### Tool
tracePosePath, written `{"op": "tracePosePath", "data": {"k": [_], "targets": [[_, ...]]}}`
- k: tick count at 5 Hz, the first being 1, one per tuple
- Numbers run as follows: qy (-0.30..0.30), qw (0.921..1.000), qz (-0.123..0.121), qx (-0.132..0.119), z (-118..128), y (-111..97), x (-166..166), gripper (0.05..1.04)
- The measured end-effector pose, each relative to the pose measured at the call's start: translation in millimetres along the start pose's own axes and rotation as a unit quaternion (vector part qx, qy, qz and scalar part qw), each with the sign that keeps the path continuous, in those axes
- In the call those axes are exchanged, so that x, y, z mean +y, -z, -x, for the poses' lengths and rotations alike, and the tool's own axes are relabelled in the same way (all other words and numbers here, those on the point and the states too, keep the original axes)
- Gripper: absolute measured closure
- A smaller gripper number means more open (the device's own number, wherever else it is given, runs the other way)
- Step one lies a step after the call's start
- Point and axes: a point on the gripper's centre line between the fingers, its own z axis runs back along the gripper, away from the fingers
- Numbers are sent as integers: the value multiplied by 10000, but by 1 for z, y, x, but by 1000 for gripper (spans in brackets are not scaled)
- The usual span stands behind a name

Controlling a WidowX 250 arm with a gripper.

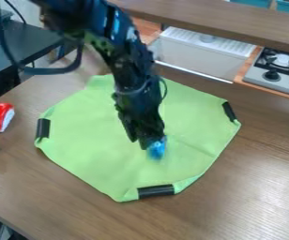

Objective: Remove the blue figure from bottom of right edge cloth

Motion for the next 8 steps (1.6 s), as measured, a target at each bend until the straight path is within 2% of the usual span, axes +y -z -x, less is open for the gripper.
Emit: {"op": "tracePosePath", "data": {"k": [1,2,4,5,6,7,8], "targets": [[-650,9977,-19,-198,-10,-4,3,291],[-1161,9928,-224,-192,-11,5,10,88],[-1434,9888,-403,-50,-16,28,8,88],[-1495,9875,-501,-69,-20,34,8,168],[-1499,9871,-566,-40,-21,41,6,449],[-1463,9875,-572,-117,-24,41,5,679],[-1457,9880,-490,-125,-25,41,2,685]]}}
